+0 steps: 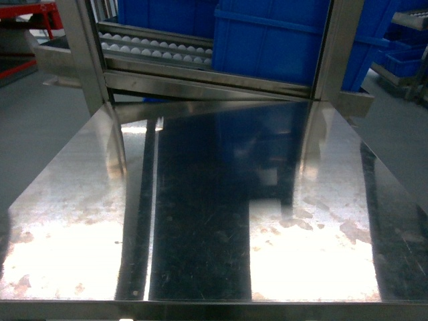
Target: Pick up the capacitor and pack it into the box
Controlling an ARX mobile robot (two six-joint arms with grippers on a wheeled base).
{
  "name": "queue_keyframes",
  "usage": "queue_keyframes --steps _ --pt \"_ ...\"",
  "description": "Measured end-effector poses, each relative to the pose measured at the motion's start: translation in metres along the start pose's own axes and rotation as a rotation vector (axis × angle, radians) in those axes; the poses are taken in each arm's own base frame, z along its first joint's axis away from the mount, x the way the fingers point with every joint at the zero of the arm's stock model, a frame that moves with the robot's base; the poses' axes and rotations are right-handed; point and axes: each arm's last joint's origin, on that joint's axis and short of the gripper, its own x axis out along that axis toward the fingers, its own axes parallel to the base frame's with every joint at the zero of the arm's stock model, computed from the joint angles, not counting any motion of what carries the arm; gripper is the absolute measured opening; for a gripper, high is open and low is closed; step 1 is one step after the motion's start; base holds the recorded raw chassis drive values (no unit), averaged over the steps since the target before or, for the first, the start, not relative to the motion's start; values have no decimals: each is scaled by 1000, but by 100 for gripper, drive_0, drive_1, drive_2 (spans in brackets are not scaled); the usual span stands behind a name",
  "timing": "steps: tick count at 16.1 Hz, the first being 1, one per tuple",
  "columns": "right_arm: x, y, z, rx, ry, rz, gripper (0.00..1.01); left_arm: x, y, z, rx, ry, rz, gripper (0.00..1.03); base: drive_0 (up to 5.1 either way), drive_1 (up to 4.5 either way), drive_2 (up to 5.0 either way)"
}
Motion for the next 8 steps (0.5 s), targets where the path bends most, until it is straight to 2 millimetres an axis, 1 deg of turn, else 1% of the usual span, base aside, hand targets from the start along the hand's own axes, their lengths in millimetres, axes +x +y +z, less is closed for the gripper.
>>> queue_keyframes --steps 8 --pt "0 0 0 0 0 0 98 0 0 0 0 -3 0 44 0 0 0"
